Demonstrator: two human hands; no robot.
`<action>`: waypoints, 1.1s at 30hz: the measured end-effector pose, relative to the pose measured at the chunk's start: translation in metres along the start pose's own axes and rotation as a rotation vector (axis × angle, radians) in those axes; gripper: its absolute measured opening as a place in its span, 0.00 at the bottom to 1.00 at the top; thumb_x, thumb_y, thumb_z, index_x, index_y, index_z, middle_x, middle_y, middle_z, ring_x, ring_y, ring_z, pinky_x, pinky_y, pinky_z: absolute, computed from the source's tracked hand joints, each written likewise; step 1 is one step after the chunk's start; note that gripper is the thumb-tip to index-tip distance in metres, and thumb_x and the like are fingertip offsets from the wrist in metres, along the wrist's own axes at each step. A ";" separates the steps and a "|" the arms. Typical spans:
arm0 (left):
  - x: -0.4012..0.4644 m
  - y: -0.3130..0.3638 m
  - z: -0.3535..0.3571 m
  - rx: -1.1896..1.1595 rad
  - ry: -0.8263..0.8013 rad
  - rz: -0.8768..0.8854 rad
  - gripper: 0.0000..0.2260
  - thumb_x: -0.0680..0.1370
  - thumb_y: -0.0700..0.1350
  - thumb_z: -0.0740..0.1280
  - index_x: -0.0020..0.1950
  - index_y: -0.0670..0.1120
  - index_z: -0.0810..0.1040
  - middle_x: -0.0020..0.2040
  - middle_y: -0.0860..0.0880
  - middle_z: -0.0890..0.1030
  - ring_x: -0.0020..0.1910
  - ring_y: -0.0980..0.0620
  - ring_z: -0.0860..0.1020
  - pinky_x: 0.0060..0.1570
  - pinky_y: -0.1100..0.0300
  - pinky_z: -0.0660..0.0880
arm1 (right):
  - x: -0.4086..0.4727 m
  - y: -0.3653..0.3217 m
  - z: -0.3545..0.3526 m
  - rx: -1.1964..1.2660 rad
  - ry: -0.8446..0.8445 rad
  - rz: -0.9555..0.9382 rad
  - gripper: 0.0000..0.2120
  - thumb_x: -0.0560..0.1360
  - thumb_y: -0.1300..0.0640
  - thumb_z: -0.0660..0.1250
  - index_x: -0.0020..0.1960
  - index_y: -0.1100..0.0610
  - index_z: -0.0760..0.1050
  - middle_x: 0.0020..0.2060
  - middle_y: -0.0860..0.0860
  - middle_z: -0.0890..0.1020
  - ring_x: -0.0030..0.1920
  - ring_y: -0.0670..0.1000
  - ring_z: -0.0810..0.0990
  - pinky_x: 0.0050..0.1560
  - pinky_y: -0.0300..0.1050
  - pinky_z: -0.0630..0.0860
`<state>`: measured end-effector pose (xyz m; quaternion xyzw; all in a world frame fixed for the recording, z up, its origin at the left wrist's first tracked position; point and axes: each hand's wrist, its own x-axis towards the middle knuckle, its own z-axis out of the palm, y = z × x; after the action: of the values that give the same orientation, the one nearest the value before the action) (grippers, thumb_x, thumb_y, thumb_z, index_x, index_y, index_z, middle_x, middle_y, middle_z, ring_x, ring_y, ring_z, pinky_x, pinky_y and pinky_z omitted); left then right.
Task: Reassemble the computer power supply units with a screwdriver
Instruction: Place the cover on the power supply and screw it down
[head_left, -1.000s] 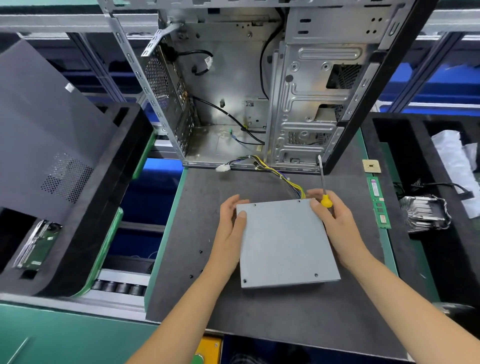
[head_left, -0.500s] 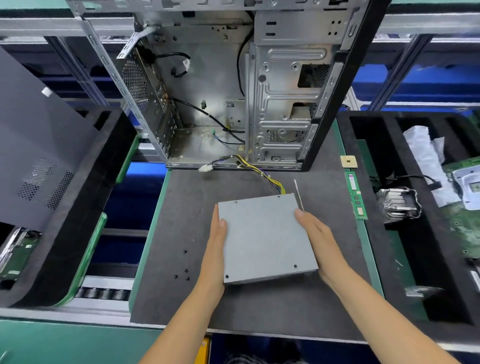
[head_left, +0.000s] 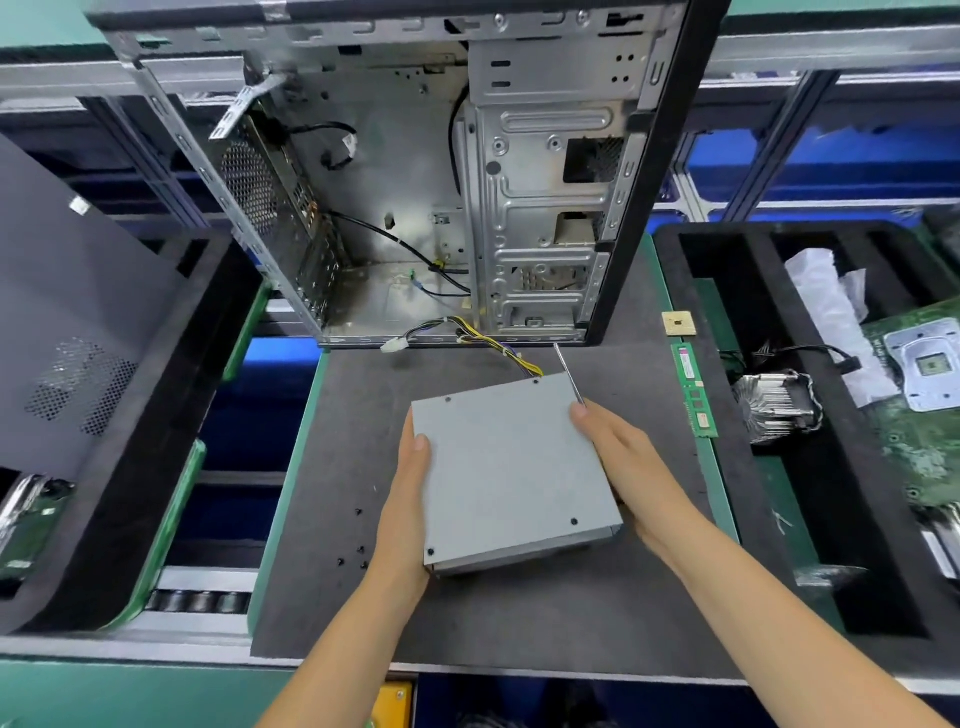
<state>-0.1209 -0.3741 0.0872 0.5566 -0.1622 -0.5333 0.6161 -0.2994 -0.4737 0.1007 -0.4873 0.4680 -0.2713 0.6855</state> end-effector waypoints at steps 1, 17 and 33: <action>-0.001 -0.002 -0.001 0.006 0.002 -0.009 0.24 0.73 0.61 0.62 0.70 0.64 0.70 0.63 0.58 0.80 0.60 0.55 0.80 0.52 0.56 0.78 | -0.001 0.002 -0.001 0.000 -0.008 0.007 0.12 0.78 0.48 0.62 0.59 0.48 0.78 0.53 0.47 0.83 0.54 0.47 0.82 0.53 0.45 0.76; 0.006 -0.001 0.005 0.227 -0.041 0.076 0.20 0.84 0.50 0.55 0.76 0.59 0.62 0.72 0.58 0.71 0.71 0.55 0.70 0.72 0.45 0.65 | 0.019 0.010 -0.023 -0.030 -0.034 0.101 0.13 0.72 0.44 0.70 0.55 0.44 0.78 0.55 0.58 0.81 0.46 0.59 0.75 0.47 0.51 0.65; 0.006 0.000 -0.006 0.213 0.178 -0.134 0.20 0.79 0.60 0.62 0.62 0.48 0.78 0.57 0.47 0.83 0.57 0.47 0.81 0.59 0.46 0.76 | 0.025 0.013 -0.025 -0.113 -0.023 0.038 0.13 0.72 0.43 0.68 0.56 0.40 0.77 0.53 0.55 0.82 0.53 0.68 0.77 0.51 0.62 0.74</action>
<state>-0.1144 -0.3760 0.0832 0.6733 -0.1252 -0.5016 0.5286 -0.3124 -0.4997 0.0766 -0.5192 0.4840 -0.2257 0.6673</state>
